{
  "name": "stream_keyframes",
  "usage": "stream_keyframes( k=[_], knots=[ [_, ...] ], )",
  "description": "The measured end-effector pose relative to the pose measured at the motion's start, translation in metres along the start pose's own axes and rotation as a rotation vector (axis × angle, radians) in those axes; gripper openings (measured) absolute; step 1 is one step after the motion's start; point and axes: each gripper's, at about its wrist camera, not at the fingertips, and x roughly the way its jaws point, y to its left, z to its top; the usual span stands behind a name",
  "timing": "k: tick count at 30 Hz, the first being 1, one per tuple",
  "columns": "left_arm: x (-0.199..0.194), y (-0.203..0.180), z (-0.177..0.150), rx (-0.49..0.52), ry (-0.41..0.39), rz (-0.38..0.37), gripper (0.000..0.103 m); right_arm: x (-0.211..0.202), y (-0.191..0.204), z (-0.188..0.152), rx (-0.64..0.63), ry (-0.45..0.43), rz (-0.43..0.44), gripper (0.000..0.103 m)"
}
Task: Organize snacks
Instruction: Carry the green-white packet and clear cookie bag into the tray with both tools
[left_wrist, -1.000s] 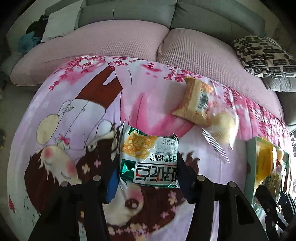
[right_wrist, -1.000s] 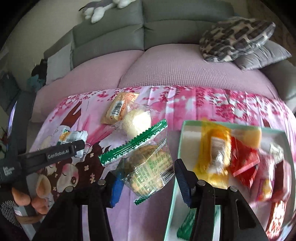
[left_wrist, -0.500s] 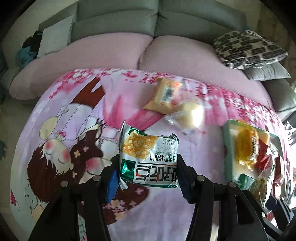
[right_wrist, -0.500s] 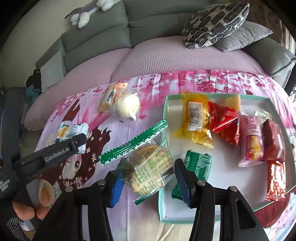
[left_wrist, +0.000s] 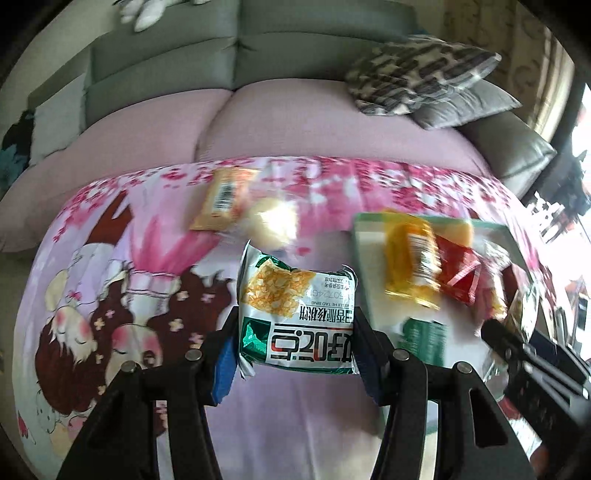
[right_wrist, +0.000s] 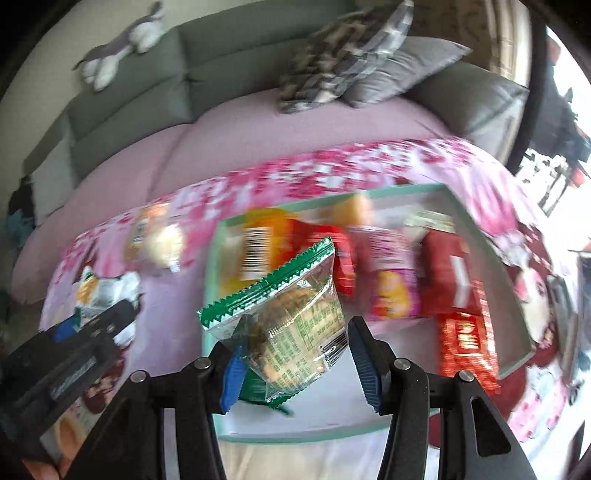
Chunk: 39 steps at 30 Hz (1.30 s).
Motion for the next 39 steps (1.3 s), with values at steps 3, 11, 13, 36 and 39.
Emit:
stream_keyframes(
  k=[3,11,13,36,39],
  knots=[
    [0.001,-0.016,-0.002,0.039,0.004,-0.024,0.057,-0.003,-0.019,0.002,0.038,-0.006,-0.036,0.055],
    [0.006,-0.06,-0.004,0.13,0.004,-0.081,0.057,-0.009,-0.055,0.003,0.111,-0.008,-0.099,0.055],
    [0.007,-0.069,-0.003,0.148,0.004,-0.095,0.057,-0.01,-0.063,0.003,0.126,-0.009,-0.11,0.055],
    [0.034,-0.113,-0.004,0.24,0.056,-0.128,0.058,-0.001,-0.08,0.001,0.158,0.032,-0.143,0.055],
    [0.034,-0.113,-0.004,0.242,0.059,-0.128,0.059,-0.001,-0.08,0.0,0.159,0.033,-0.146,0.055]
  ],
)
